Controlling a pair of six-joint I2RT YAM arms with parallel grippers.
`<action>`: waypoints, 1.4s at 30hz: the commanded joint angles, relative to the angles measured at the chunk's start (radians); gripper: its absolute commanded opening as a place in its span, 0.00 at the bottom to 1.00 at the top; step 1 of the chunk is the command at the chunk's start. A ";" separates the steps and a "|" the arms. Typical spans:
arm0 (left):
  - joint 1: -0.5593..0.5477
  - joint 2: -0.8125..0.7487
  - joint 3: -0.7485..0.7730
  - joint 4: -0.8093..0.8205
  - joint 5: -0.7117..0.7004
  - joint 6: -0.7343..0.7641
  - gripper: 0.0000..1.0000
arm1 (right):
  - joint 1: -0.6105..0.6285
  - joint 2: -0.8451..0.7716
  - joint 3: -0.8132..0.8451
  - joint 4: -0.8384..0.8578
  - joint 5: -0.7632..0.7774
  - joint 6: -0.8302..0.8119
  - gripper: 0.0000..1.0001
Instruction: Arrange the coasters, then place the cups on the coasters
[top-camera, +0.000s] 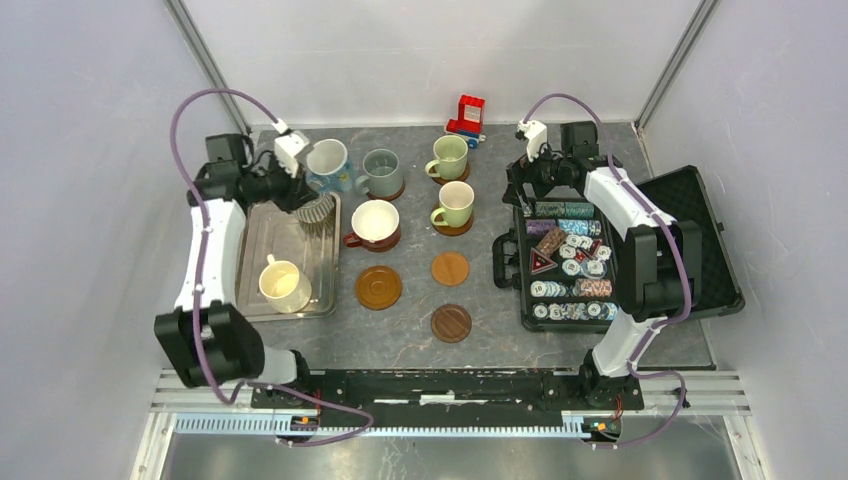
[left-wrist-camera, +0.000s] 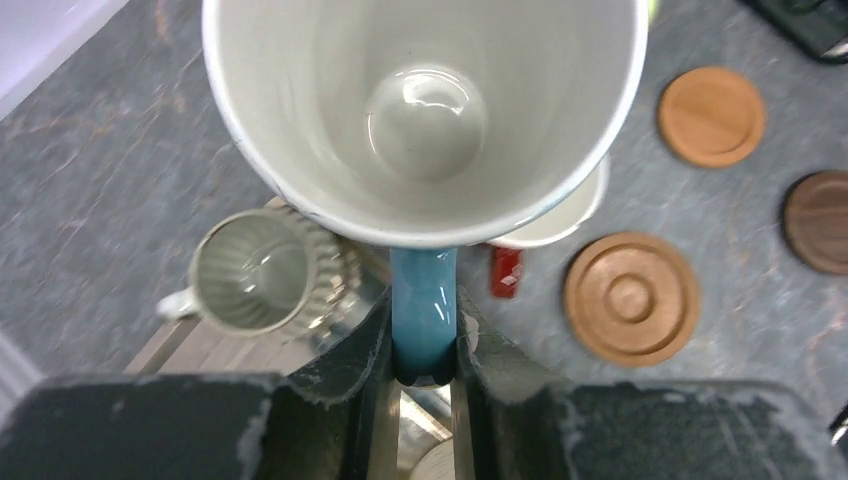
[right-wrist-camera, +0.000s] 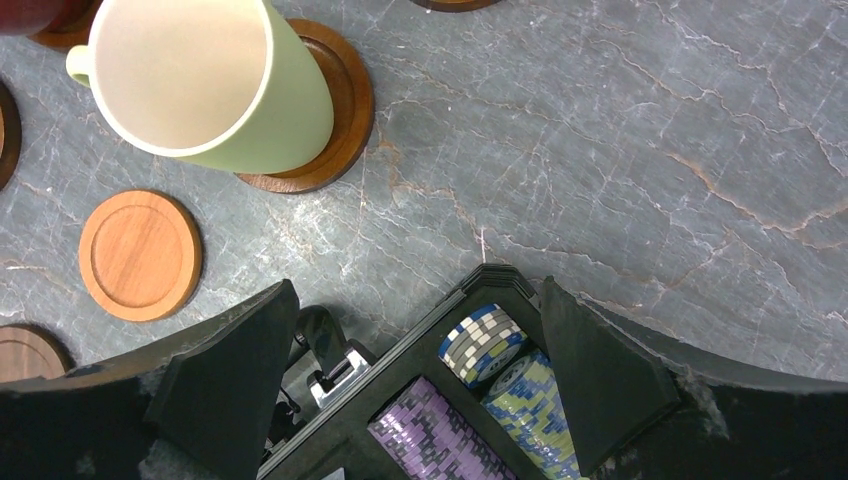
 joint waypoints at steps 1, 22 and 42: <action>-0.146 -0.139 -0.089 0.202 -0.051 -0.268 0.02 | -0.013 -0.027 0.050 0.040 0.012 0.054 0.98; -0.955 -0.274 -0.561 0.750 -0.631 -0.595 0.02 | -0.075 -0.117 -0.063 0.076 0.014 0.081 0.98; -1.031 -0.077 -0.618 0.937 -0.653 -0.631 0.02 | -0.092 -0.135 -0.132 0.109 -0.024 0.100 0.98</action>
